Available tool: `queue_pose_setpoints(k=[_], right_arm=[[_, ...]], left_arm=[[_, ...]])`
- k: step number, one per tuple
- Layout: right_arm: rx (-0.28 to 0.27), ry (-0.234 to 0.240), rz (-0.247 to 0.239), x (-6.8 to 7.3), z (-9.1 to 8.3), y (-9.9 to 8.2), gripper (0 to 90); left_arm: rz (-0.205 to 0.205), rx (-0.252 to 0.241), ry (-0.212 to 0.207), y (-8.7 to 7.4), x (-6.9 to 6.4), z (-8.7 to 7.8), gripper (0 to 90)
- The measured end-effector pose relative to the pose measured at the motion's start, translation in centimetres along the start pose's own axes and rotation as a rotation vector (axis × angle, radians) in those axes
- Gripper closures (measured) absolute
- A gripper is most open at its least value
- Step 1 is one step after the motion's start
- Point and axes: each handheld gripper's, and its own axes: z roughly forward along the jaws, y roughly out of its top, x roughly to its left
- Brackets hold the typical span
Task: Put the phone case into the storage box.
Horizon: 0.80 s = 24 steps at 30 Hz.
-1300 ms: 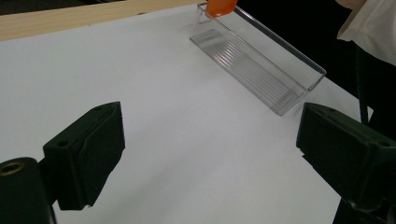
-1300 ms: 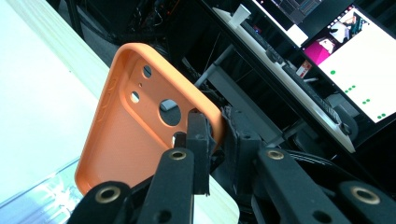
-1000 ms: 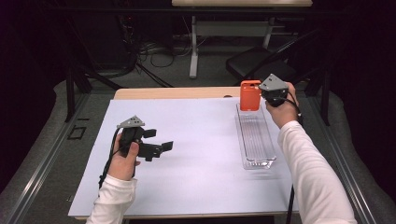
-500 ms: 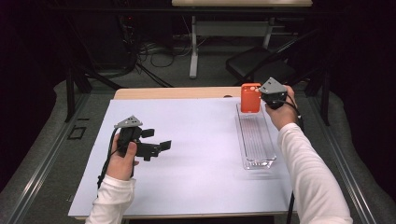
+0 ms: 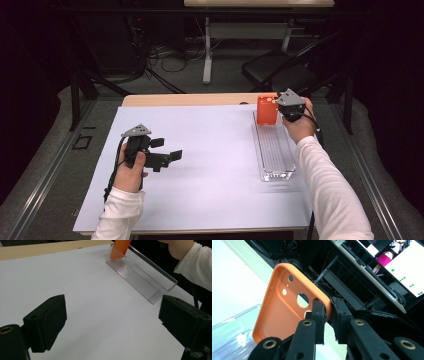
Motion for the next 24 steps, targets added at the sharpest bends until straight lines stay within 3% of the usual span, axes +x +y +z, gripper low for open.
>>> queue_pose_setpoints(k=[24], right_arm=[[-0.022, 0.006, -0.036, 1.00, 0.62, 0.03, 81.1]], left_arm=[[0.004, 0.003, -0.002, -0.03, 0.00, 0.07, 8.3]])
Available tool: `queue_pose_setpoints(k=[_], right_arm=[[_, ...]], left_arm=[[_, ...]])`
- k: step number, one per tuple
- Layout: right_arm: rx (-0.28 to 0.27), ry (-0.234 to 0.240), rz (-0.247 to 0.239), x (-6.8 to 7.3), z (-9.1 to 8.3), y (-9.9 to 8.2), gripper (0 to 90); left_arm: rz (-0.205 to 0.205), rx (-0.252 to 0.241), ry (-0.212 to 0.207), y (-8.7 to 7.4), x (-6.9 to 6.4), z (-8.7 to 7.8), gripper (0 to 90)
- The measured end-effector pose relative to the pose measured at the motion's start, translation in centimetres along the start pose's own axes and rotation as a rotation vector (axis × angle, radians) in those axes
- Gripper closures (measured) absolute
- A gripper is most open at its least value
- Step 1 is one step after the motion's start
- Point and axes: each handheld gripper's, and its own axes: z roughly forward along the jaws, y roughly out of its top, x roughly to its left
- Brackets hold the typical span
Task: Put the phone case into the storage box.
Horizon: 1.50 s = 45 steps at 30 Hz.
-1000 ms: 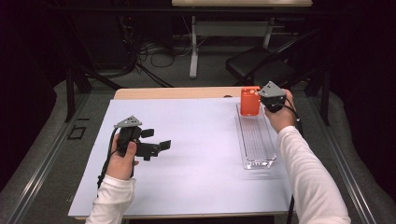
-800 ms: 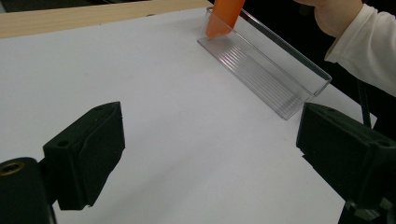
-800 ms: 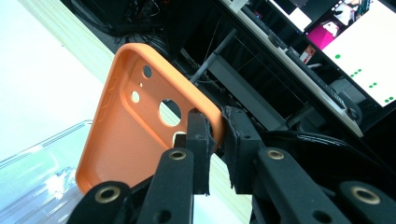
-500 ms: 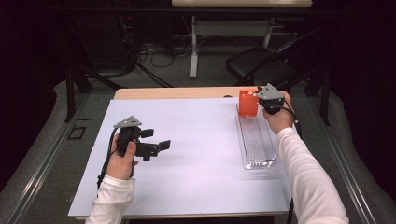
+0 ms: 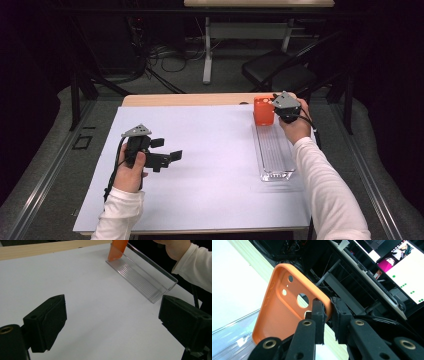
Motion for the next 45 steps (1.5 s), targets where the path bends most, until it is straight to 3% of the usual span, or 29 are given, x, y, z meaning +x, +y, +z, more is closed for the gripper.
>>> queue_pose_setpoints(k=[9, 15, 26, 33, 45], right_arm=[[0.002, 0.002, -0.027, 0.0, 0.1, -0.1, 80.7], [0.031, -0.022, -0.052, -0.2, 0.3, -0.2, 80.1], [0.068, -0.049, -0.030, -0.7, 0.8, -0.7, 78.5], [0.076, -0.055, 0.032, -0.8, 1.2, -0.9, 76.9], [0.083, -0.067, 0.048, -0.9, 1.3, -0.9, 68.6]], left_arm=[[-0.001, 0.003, 0.000, 0.0, 0.0, 0.0, 8.3], [0.001, 0.008, -0.001, 0.0, 0.0, 0.1, 8.3], [0.000, 0.012, -0.004, -0.1, 0.0, 0.4, 8.3], [-0.004, 0.012, -0.004, -0.1, 0.1, 0.4, 8.3], [-0.003, 0.015, -0.005, -0.2, 0.1, 0.5, 8.3]])
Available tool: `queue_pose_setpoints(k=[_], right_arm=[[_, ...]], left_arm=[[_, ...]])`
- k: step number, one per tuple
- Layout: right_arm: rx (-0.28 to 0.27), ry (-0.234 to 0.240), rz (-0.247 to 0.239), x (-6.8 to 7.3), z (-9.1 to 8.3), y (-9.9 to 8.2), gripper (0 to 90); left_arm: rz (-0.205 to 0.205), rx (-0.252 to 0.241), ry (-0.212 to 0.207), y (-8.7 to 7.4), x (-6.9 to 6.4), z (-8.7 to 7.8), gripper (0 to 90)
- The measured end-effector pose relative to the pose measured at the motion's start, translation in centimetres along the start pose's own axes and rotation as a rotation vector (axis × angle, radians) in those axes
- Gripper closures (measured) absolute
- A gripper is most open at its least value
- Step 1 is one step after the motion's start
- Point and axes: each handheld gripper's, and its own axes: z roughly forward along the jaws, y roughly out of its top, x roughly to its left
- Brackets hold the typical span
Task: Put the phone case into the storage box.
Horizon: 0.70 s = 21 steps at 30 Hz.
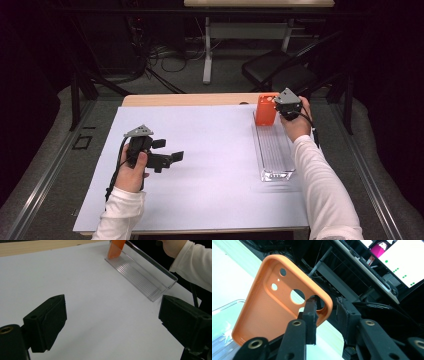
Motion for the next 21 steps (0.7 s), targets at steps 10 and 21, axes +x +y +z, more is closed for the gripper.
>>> queue_pose_setpoints(k=[10, 21], right_arm=[[0.008, 0.001, 0.014, -0.1, -0.5, 0.1, 59.0], [0.009, 0.017, 0.030, 0.1, -1.2, 0.5, 52.6]], left_arm=[[0.001, 0.003, -0.003, 0.0, -0.1, 0.1, 8.3], [-0.001, 0.003, -0.005, 0.0, -0.1, 0.1, 8.3]])
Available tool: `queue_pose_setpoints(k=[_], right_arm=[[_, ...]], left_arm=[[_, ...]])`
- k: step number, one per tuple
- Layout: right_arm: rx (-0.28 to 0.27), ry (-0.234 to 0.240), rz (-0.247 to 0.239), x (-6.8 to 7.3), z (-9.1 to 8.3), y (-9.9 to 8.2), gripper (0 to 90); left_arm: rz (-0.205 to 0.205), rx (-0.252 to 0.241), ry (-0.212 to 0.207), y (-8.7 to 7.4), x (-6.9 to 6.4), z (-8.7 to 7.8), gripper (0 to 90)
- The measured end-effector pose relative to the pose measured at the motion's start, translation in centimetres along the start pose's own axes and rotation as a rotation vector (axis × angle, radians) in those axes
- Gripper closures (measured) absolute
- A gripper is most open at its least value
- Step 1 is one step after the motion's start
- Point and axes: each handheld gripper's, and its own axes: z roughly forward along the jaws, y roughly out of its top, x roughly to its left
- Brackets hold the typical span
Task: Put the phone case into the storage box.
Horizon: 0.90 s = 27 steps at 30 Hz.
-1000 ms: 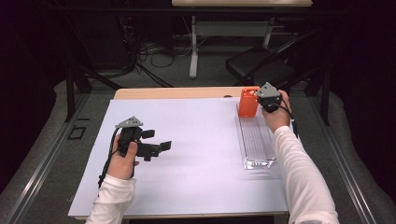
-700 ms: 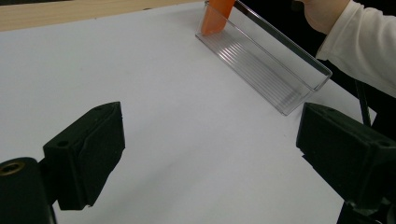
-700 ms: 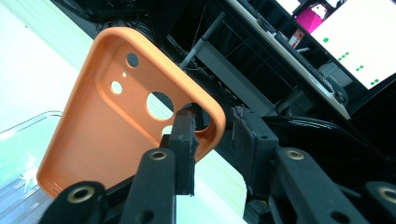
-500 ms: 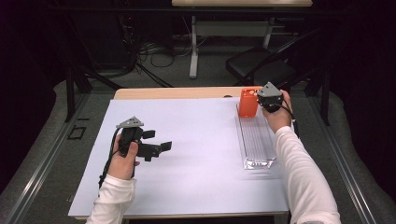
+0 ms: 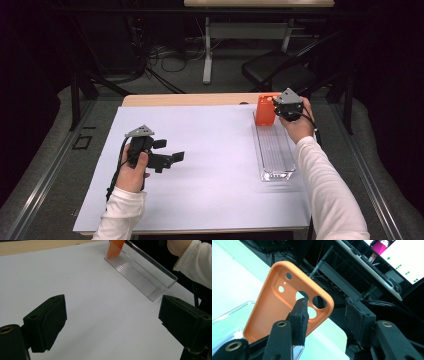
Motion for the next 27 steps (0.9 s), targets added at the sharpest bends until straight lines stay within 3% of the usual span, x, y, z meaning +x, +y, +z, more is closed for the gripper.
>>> queue_pose_setpoints(k=[5, 7, 10, 16, 20, 22, 27], right_arm=[[0.040, -0.009, 0.011, 0.2, -0.5, 0.4, 48.3], [0.031, -0.009, 0.020, 0.2, -0.8, 0.5, 44.8], [0.038, -0.008, 0.082, 0.0, -1.2, 0.7, 38.3], [0.067, -0.010, 0.124, -0.1, -1.9, 0.8, 32.3], [0.078, 0.014, 0.168, -0.2, -2.5, 0.9, 31.0], [0.095, 0.010, 0.167, -0.1, -2.8, 0.9, 29.7], [0.094, 0.040, 0.270, -0.3, -3.6, 0.9, 25.2]], left_arm=[[0.000, 0.000, -0.002, 0.0, 0.0, 0.0, 8.3], [-0.001, 0.002, -0.003, 0.0, 0.1, 0.0, 8.3], [-0.001, -0.005, -0.004, 0.1, 0.0, -0.1, 8.3], [-0.004, -0.005, -0.003, 0.1, 0.2, -0.2, 8.5], [-0.004, -0.007, -0.001, 0.1, 0.3, -0.2, 9.6], [-0.004, -0.006, 0.001, 0.1, 0.3, -0.3, 9.6], [-0.007, -0.007, 0.008, 0.1, 0.4, -0.5, 9.6]])
